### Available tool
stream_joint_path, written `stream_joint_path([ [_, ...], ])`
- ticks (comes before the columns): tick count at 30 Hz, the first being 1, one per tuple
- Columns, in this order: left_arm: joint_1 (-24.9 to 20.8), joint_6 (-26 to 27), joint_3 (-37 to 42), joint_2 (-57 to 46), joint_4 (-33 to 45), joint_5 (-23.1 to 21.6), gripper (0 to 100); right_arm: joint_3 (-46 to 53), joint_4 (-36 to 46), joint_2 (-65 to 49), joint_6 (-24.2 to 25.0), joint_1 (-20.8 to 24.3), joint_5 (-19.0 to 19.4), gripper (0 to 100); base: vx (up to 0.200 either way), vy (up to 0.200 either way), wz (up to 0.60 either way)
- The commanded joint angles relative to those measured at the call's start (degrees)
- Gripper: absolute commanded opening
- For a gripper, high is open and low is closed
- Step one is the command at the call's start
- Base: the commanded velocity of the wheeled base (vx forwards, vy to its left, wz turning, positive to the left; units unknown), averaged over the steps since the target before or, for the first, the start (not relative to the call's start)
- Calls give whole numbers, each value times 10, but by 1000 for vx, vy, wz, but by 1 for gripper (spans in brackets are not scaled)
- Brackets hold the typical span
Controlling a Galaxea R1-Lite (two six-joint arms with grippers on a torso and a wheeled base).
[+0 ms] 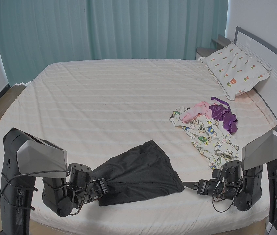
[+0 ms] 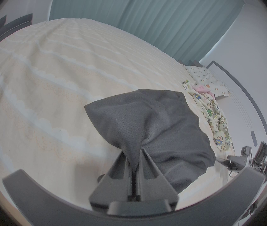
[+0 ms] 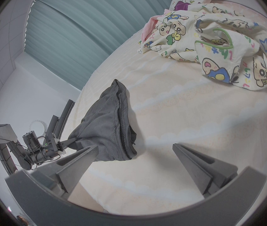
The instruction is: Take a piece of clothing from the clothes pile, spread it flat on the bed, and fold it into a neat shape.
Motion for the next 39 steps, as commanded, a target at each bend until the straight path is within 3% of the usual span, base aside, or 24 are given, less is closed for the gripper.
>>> stream_joint_path([
  [1,9,-3,-12,-2,0,4,0,0,-7,2,1,0,1,100,0,0,0],
  [7,28,-3,-12,1,1,4,0,-1,-7,2,1,0,1,100,0,0,0],
  [39,85,2,-15,-5,1,-2,0,-27,-7,14,22,-1,-2,100,0,200,0],
])
